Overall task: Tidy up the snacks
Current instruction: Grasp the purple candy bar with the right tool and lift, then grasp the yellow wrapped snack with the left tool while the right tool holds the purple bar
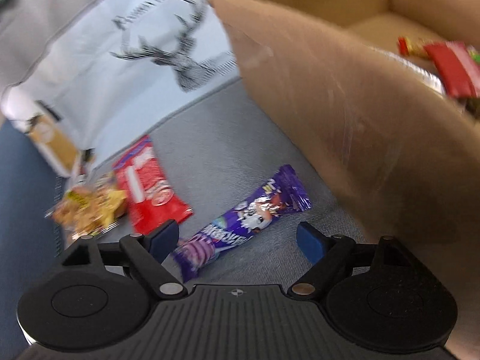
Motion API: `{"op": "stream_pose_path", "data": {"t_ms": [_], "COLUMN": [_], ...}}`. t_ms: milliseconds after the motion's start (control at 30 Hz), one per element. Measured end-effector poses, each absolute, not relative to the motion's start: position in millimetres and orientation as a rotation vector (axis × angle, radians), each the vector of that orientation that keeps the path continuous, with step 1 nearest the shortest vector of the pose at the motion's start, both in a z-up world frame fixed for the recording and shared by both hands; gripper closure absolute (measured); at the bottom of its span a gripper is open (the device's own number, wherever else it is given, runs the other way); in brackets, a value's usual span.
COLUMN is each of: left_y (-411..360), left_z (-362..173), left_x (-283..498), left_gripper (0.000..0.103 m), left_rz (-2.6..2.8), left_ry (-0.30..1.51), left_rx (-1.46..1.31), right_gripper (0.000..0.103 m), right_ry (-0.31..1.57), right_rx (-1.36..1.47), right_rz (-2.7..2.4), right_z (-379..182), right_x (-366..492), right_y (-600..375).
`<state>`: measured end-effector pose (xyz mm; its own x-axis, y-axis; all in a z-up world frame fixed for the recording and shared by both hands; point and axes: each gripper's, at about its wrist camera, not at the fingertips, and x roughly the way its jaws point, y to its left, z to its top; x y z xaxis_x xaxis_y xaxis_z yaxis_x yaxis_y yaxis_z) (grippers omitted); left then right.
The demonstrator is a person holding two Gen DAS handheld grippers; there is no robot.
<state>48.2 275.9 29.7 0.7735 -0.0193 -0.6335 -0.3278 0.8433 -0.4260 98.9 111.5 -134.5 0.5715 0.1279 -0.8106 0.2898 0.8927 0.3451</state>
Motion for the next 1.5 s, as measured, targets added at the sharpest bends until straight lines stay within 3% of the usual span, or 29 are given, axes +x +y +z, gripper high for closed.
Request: {"op": "stream_pose_path", "data": {"t_ms": [67,133,200,267,667,833,967,1033,1100,1200,1300,1400,1500], "left_y": [276.9,278.0,278.9,279.2,271.0,274.6,291.5,300.9,304.5,296.9,286.0,278.2,275.5], "left_z": [30.0,30.0,29.7,29.8,19.7,9.0,-1.1,-7.4,-15.1,-27.0,-44.2,-57.5,-67.2], "left_x": [47.9,47.6,47.1,47.4,56.4,60.4,60.1,59.6,62.1,72.1,86.2,102.4,122.8], "left_gripper": [0.077,0.077,0.077,0.077,0.076,0.076,0.076,0.076,0.076,0.076,0.073,0.068,0.050], "left_rz": [0.174,0.175,0.181,0.186,0.208,0.247,0.314,0.342,0.347,0.321,0.298,0.282,0.281], "left_ry": [0.672,0.672,0.672,0.672,0.704,0.724,0.741,0.748,0.756,0.770,0.789,0.782,0.749], "left_rx": [-0.553,-0.556,-0.560,-0.563,-0.508,-0.472,-0.450,-0.458,-0.468,-0.459,-0.465,-0.487,-0.492], "right_gripper": [0.023,0.045,0.075,0.085,0.086,0.086,0.085,0.079,0.067,0.068,0.085,0.085,0.085], "right_ry": [0.961,0.945,0.932,0.928,0.930,0.856,0.906,0.922,0.933,0.967,0.971,0.981,0.997], "right_rx": [0.401,0.322,0.235,0.169,-0.288,-0.348,-0.336,-0.338,-0.318,-0.280,-0.266,-0.256,-0.244], "right_rz": [-0.124,-0.133,-0.102,-0.047,0.532,0.576,0.596,0.575,0.556,0.558,0.569,0.575,0.592], "right_z": [-134.9,-135.5,-136.4,-134.6,-99.8,-100.0,-117.7,-123.8,-123.9,-126.0,-128.3,-127.8,-126.2], "right_x": [99.6,96.2,91.0,85.3,-18.8,-31.1,-24.4,-17.8,-13.0,-5.1,-5.0,-4.2,-4.2], "right_y": [119.8,125.0,126.4,123.3,119.2,117.2,118.3,117.7,114.7,111.0,110.4,110.5,109.4]}}
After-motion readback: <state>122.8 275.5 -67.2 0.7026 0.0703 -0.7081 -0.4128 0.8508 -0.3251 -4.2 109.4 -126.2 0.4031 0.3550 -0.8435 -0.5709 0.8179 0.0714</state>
